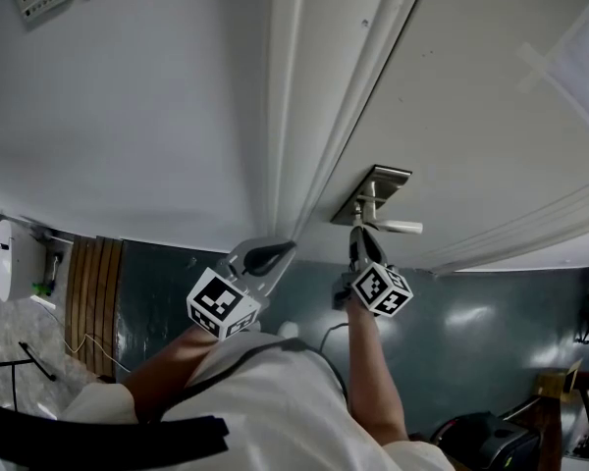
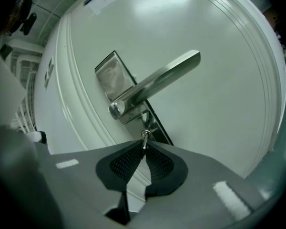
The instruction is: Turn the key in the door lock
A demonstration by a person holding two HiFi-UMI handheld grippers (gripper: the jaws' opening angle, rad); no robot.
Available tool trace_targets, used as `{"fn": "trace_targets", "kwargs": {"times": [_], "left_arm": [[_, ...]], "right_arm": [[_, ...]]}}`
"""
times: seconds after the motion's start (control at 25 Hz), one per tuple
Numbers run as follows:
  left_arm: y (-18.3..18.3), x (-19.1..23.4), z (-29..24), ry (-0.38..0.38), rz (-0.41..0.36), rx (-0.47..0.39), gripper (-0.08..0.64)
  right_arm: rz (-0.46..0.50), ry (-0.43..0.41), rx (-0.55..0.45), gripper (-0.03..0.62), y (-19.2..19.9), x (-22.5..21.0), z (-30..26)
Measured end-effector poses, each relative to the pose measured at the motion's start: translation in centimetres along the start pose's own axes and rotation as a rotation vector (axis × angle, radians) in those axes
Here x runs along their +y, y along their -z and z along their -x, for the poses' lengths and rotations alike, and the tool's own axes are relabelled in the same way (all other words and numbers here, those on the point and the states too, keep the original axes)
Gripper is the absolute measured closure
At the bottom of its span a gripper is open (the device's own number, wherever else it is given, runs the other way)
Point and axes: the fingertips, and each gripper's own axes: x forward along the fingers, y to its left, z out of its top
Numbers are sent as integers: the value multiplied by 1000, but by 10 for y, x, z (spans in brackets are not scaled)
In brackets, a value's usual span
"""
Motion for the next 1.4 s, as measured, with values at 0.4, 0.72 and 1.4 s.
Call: {"fn": "trace_targets", "kwargs": {"times": [0.4,0.72,1.4], "left_arm": [[-1,-3,6,-1,-1,-6,554],[-2,-5,9,-4,-8,-8,554],[-1,-3,16,-21,-4,-8,554]], "right_arm": [[231,46,34,546,2,2,-1],[361,75,51,538,3,3,-1],[679,123,111,525,3,8,-2]]}}
